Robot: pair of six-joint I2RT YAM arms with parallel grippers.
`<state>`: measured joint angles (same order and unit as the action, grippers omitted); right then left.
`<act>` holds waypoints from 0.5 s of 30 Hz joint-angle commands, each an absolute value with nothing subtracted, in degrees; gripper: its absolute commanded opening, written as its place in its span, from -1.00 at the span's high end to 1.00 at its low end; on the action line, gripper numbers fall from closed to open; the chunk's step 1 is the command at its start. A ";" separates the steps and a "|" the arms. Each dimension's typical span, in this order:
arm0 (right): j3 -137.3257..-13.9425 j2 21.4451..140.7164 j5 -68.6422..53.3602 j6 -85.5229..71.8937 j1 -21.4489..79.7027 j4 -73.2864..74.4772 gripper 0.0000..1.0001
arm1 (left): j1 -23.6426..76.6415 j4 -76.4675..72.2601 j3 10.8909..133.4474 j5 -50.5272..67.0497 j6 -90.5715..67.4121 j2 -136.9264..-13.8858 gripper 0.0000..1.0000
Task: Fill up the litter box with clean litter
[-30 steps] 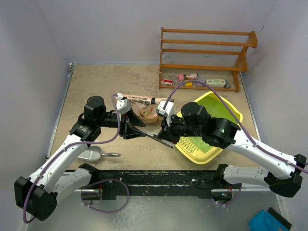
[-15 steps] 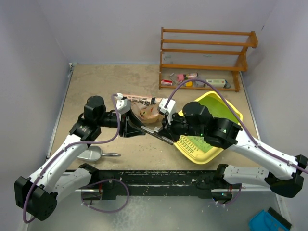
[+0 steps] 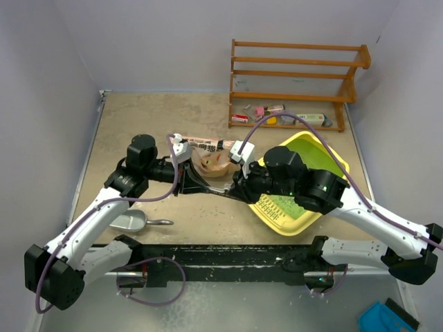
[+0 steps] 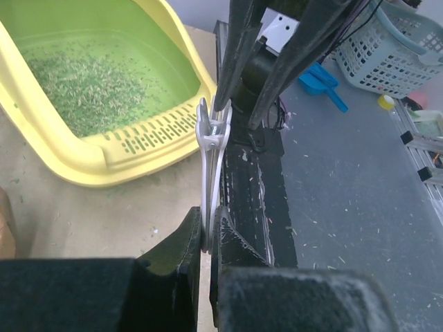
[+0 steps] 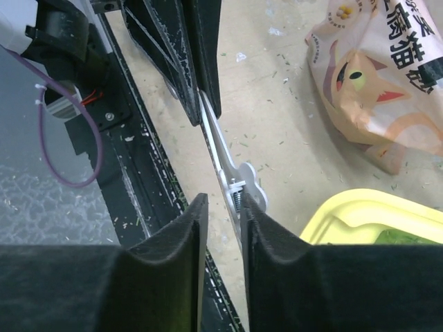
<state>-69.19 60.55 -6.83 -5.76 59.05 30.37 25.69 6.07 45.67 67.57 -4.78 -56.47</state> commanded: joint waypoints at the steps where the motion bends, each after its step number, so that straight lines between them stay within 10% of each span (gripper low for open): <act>1: -71.15 60.54 -5.04 -6.85 58.97 29.75 0.37 | 25.82 10.07 49.14 71.30 1.29 -59.08 0.94; 15: -71.12 61.00 -8.12 -4.93 58.97 31.16 0.13 | 25.82 4.77 45.85 74.06 1.87 -54.46 1.00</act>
